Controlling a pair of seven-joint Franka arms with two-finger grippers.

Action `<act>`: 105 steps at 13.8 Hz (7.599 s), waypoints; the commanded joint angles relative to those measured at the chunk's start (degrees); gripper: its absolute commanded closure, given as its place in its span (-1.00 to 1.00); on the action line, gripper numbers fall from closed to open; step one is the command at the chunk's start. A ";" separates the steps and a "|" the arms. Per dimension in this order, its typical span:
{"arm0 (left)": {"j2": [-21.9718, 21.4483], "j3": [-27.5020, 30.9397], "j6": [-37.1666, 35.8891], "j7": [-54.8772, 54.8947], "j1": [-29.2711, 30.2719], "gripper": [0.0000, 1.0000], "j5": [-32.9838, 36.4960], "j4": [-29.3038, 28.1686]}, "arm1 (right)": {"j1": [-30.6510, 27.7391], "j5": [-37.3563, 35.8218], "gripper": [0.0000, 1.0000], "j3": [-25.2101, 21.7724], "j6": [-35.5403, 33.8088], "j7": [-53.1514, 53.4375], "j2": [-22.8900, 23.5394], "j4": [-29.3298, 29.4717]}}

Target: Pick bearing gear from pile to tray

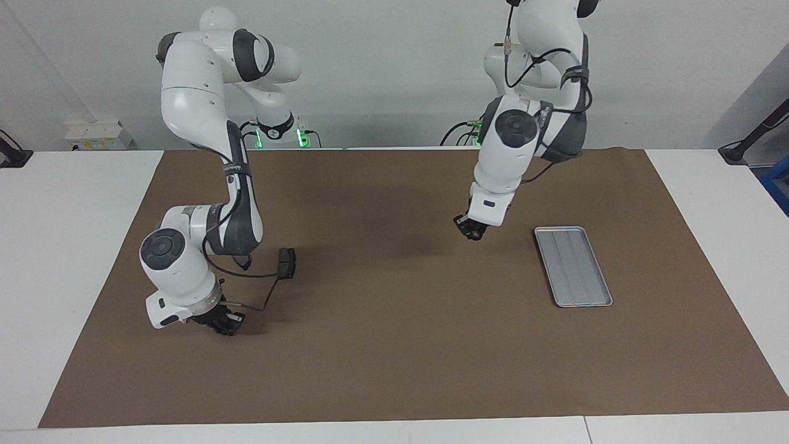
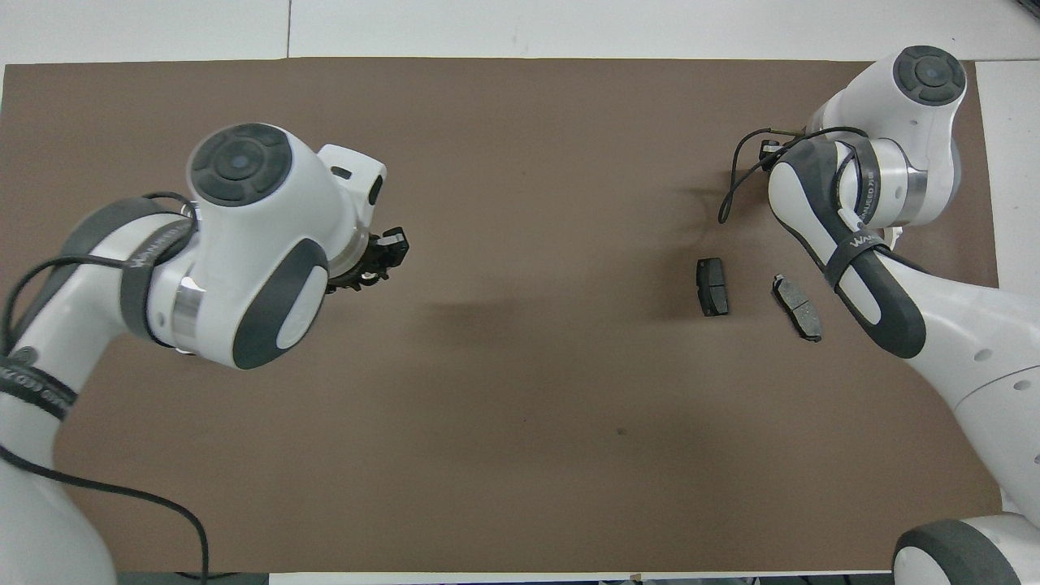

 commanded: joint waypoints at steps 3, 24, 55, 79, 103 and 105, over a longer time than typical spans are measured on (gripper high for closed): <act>-2.95 -0.37 -3.76 17.53 10.91 1.00 0.27 -2.29 | -0.69 0.57 1.00 0.66 0.35 0.52 0.88 1.12; 1.52 -0.37 28.48 34.37 24.04 1.00 0.18 -21.01 | 32.34 8.92 1.00 1.80 -22.90 53.67 -18.37 0.62; 6.80 -0.54 23.29 -22.50 -11.38 -0.67 0.89 -11.52 | 16.10 6.82 -1.00 1.71 -23.38 23.49 -11.07 7.36; 4.11 0.07 15.69 -22.89 -9.82 1.00 1.06 -9.14 | 0.80 6.02 -1.00 -0.14 -34.46 -17.40 -43.86 -11.36; -5.15 0.07 25.23 28.74 24.83 1.00 1.06 -27.69 | 0.19 2.42 -1.00 0.57 -33.58 -17.93 -42.98 -11.72; -4.80 -0.02 27.60 28.57 24.83 1.00 1.06 -29.01 | 0.19 2.86 -1.00 0.57 -33.49 -17.93 -42.98 -11.72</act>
